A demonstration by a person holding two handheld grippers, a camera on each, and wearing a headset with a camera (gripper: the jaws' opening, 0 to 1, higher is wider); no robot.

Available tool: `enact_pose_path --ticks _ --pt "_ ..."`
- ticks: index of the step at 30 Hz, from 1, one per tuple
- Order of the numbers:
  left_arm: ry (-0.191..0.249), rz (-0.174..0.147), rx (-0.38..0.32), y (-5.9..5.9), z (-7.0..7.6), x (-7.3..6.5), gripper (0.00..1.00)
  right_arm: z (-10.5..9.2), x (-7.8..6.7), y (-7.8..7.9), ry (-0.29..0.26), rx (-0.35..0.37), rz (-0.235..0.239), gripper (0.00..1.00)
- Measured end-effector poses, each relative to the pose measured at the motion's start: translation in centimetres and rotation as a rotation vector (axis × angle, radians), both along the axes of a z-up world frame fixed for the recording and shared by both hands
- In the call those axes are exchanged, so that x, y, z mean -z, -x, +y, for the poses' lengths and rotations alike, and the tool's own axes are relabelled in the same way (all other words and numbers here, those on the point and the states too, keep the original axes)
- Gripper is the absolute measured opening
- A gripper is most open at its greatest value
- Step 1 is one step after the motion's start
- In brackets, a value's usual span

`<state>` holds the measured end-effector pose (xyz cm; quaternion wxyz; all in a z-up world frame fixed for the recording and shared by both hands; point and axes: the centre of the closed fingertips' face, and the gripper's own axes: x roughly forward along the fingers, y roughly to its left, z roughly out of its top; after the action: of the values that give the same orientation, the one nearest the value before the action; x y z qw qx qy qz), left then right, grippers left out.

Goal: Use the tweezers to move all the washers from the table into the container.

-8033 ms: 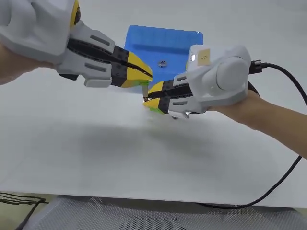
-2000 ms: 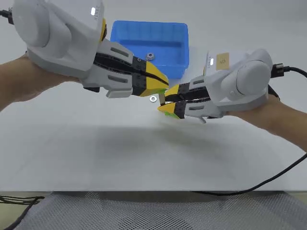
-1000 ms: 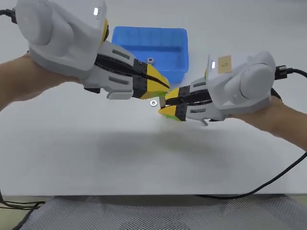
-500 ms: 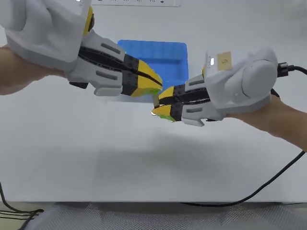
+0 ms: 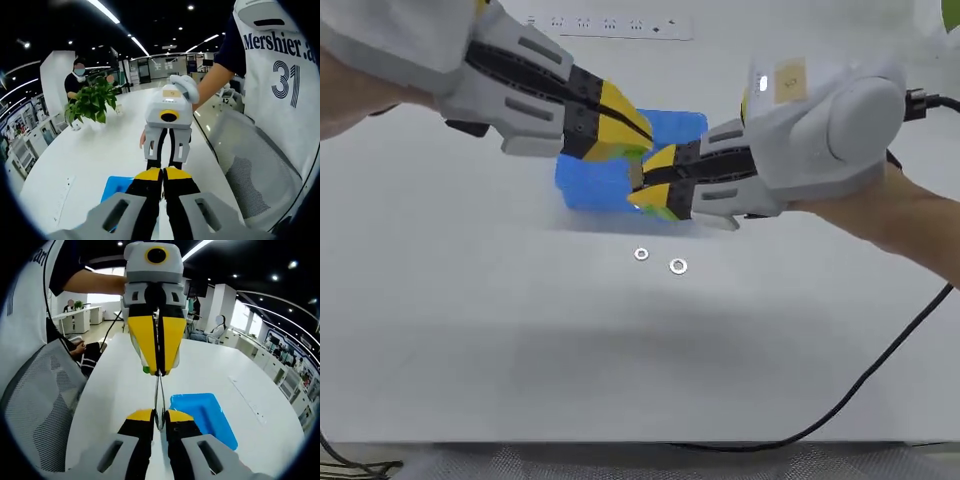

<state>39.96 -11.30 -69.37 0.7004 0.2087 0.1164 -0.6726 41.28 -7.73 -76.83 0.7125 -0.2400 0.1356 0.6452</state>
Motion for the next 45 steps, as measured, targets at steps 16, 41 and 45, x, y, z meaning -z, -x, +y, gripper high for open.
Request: enact_pose_path --ticks 16,41,45 --pt "-0.020 -0.055 0.009 -4.7 0.7 0.2 0.05 0.8 0.0 -5.2 -0.010 0.016 -0.038 0.10" --pt "-0.042 -0.006 -0.021 -9.0 0.9 5.9 0.05 0.8 6.0 -9.4 0.056 0.043 0.000 0.10" --pt "-0.038 0.007 -0.024 -9.3 1.0 6.6 0.05 0.9 6.7 -9.5 0.066 0.047 0.013 0.10"
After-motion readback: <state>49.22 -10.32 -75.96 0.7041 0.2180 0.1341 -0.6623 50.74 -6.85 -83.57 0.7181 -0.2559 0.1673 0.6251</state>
